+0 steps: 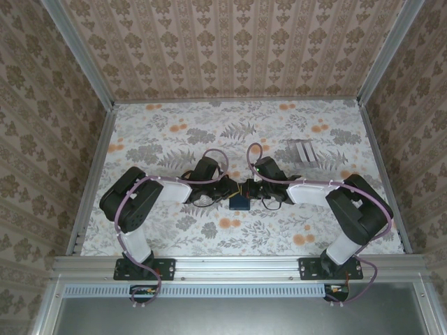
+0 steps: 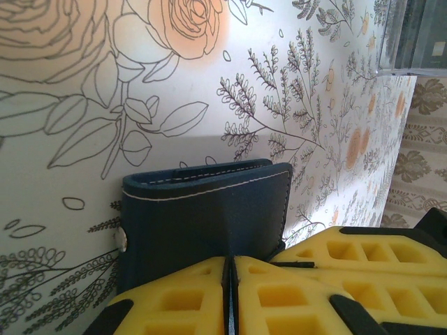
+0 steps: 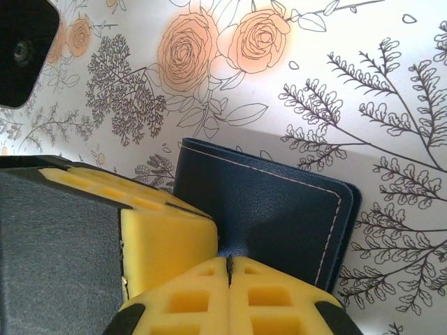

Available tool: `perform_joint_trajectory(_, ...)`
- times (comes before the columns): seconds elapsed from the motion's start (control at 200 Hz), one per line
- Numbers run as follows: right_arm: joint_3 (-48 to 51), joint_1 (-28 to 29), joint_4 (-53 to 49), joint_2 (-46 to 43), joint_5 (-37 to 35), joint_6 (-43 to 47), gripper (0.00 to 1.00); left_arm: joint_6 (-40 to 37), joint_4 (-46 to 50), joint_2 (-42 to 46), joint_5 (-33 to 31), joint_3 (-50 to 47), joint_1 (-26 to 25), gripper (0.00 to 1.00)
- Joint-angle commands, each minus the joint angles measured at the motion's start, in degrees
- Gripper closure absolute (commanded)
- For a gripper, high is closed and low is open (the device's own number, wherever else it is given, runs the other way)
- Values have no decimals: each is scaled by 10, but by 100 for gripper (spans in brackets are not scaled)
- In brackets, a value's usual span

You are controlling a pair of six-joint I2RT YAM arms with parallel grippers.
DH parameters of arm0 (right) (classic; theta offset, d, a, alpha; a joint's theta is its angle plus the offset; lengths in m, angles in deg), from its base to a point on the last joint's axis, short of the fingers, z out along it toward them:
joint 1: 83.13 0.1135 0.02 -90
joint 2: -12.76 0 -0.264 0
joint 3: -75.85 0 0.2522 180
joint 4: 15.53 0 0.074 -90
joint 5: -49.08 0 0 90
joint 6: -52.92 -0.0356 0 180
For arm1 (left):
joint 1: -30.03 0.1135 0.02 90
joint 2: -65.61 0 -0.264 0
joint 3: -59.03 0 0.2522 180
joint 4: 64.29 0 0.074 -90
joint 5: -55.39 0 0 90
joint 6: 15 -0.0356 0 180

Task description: Put the credit cards into the card holder

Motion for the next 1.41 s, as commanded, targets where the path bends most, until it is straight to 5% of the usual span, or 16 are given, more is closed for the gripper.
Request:
perform_joint_trajectory(0.0, 11, 0, 2, 0, -9, 11, 100, -1, 42, -30, -23, -6, -9, 87)
perform_joint_trajectory(0.87, 106, 19, 90, 0, -15, -3, 100, 14, 25, -38, -21, -10, -9, 87)
perform_joint_trajectory(1.185, 168, 69, 181, 2, -104, 95, 100, 37, -7, -47, -14, -20, -4, 87)
perform_joint_trajectory(1.4, 224, 139, 281, 13, -233, 131, 100, 55, -39, -58, -6, -31, 0, 87)
